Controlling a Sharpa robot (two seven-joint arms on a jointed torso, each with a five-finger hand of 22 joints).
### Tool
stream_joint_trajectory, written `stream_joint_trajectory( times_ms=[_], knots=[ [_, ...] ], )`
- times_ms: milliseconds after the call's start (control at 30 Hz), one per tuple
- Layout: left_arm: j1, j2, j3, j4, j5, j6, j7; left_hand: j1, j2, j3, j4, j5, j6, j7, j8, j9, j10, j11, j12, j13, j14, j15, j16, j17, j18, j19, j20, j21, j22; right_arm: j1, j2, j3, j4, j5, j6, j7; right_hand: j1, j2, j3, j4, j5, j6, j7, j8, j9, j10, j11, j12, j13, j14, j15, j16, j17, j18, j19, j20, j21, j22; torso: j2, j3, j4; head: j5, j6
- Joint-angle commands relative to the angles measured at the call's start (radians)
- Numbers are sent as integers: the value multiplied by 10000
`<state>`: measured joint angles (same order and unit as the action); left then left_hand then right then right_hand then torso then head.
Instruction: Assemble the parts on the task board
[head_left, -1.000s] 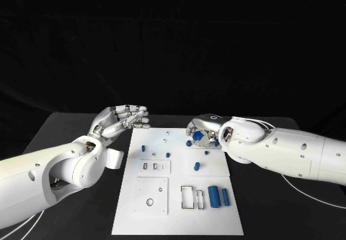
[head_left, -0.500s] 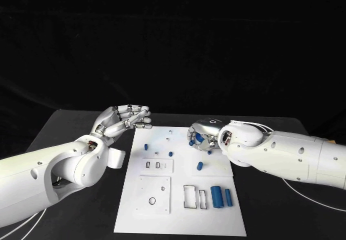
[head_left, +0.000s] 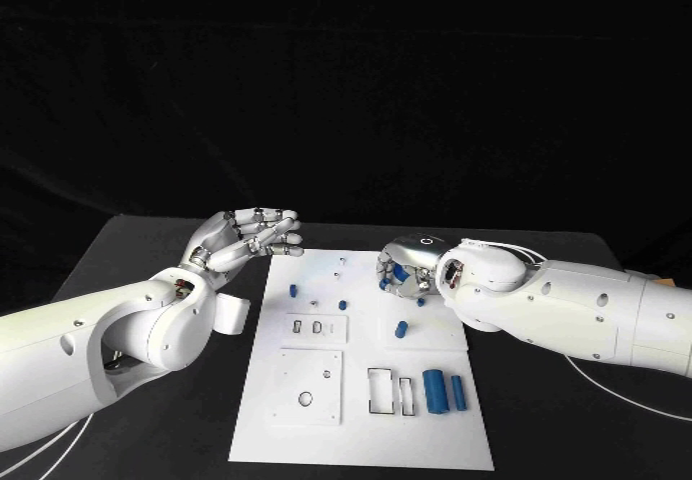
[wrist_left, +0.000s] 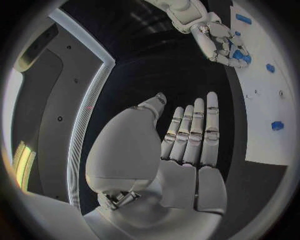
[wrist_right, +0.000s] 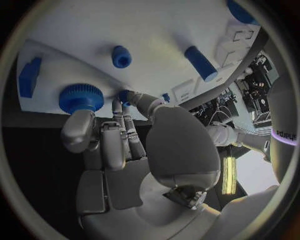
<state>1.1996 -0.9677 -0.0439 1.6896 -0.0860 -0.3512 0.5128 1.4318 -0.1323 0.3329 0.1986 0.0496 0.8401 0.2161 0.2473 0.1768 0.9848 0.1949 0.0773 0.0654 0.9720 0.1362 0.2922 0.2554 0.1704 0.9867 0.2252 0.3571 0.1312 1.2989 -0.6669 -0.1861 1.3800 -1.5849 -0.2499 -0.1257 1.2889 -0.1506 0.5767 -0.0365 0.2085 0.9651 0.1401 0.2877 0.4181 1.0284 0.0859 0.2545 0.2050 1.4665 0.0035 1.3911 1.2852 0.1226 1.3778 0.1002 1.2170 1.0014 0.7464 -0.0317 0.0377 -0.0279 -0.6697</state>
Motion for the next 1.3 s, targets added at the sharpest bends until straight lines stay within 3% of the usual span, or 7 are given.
stream_joint_trajectory(
  times_ms=[33,267,767,1033,1300],
  knots=[
    [16,7,10,23,99,248,15,-125,-1,23,-15,14,-76,389,-27,-10,-50,7,-48,-11,-52,22,-55,9,97,54,-3,49,7,-7,16,-2,1,-273,-198,-239,236,325,169,-110,-128,315,-77,310,314,286,-110,274,129,517,-117,112,75,-261,223,-66,345,521,15,5,12,-8,5],
    [16,9,10,14,157,343,-30,-142,17,23,-5,13,-85,397,-35,-11,-61,13,-60,-10,-44,25,-55,19,97,55,-1,53,7,-6,56,-2,-4,-514,-200,-423,356,409,266,-314,-106,353,-125,588,761,484,-220,614,334,514,-205,168,90,-321,315,-162,605,913,35,5,0,-18,-16],
    [16,10,10,-39,216,463,-140,-170,48,23,13,10,-113,409,-58,-16,-102,26,-89,-13,-36,32,-58,36,95,54,4,57,4,65,90,35,368,-693,-1305,-903,28,295,178,-177,-129,197,-119,659,1083,163,-157,648,421,503,-159,190,57,-325,283,-137,630,966,48,-9,16,-8,127],
    [16,28,10,-50,222,449,-125,-170,56,25,13,11,-118,411,-63,-17,-110,28,-95,-13,-37,34,-60,39,94,52,5,57,3,159,550,86,-41,-816,-1793,-1275,0,262,180,-167,-90,137,-114,637,1120,169,-161,681,442,504,-156,201,63,-338,307,-130,680,1049,78,-10,35,-40,166],
    [18,40,10,-42,223,430,-107,-168,61,27,12,11,-120,411,-65,-18,-112,29,-96,-12,-39,35,-63,41,94,50,6,56,2,210,1009,115,-420,-729,-1915,-1290,-20,249,182,-155,-66,115,-111,626,1136,177,-159,698,453,504,-156,205,63,-358,346,-129,750,1163,99,-11,33,-3,198]
  ],
)
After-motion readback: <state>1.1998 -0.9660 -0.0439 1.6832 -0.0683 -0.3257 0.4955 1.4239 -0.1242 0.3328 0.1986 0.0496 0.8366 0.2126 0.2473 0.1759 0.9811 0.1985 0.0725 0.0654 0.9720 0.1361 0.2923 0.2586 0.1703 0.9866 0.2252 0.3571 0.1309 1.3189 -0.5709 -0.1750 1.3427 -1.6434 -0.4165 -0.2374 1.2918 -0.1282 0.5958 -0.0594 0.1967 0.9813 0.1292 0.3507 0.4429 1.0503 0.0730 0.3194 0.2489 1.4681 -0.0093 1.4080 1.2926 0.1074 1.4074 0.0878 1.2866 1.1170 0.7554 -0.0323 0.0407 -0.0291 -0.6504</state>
